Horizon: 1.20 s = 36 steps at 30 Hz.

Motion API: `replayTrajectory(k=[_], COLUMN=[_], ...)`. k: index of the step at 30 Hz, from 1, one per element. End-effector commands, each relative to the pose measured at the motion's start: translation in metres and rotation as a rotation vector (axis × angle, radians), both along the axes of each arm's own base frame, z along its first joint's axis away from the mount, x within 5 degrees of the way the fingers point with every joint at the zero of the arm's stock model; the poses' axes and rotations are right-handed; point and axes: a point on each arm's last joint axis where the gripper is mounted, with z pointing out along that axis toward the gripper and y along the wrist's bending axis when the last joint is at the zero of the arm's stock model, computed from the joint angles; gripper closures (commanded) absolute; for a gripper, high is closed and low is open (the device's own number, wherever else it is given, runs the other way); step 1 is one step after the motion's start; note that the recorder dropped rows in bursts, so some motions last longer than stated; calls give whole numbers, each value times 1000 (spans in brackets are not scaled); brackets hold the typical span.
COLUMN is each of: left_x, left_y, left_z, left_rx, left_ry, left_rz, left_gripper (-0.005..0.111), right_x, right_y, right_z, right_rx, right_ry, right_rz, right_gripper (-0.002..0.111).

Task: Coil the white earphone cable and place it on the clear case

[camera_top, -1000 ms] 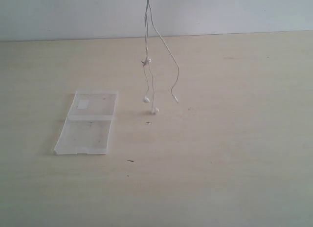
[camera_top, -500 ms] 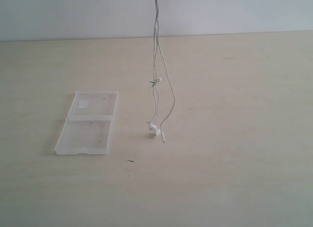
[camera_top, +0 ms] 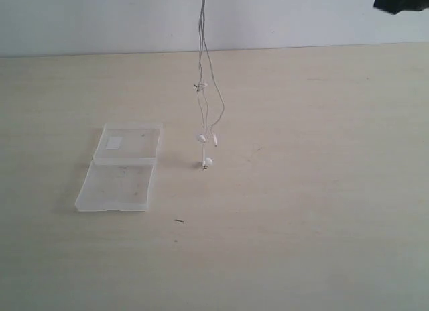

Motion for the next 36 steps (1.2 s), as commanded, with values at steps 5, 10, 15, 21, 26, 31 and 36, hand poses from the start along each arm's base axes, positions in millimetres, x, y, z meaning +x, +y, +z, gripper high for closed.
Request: replayTrajectory(k=[5,10,15,21,26,31,36], left_x=[-2,-2,-2,-2,-3,-4,-5], left_y=[0,0,0,0,-2,-3,-4], left_z=[2,2,2,2,2,3,4], left_rx=[-6,-6,-6,-8,-26,-44,-61], left_ry=[-12,-12,-12,-9,2,8,14], left_rz=[-1,-1,-1,-3,-23,-39,-54], left_gripper=[107,107,107,107,107,107,107], right_x=[44,43,33,27,28,40,39], right_y=[9,24,59,75,79,80,100], right_z=[-27,-26,-27,-26,-30,-42,-55], right_rx=[-101,-103,-117,-137,-122,-64,-52], right_ry=[36,44,26,-25,-14,10,14], right_rz=[302,353,465,517,520,477,517], right_gripper=[83,48,43,43,44,44,44])
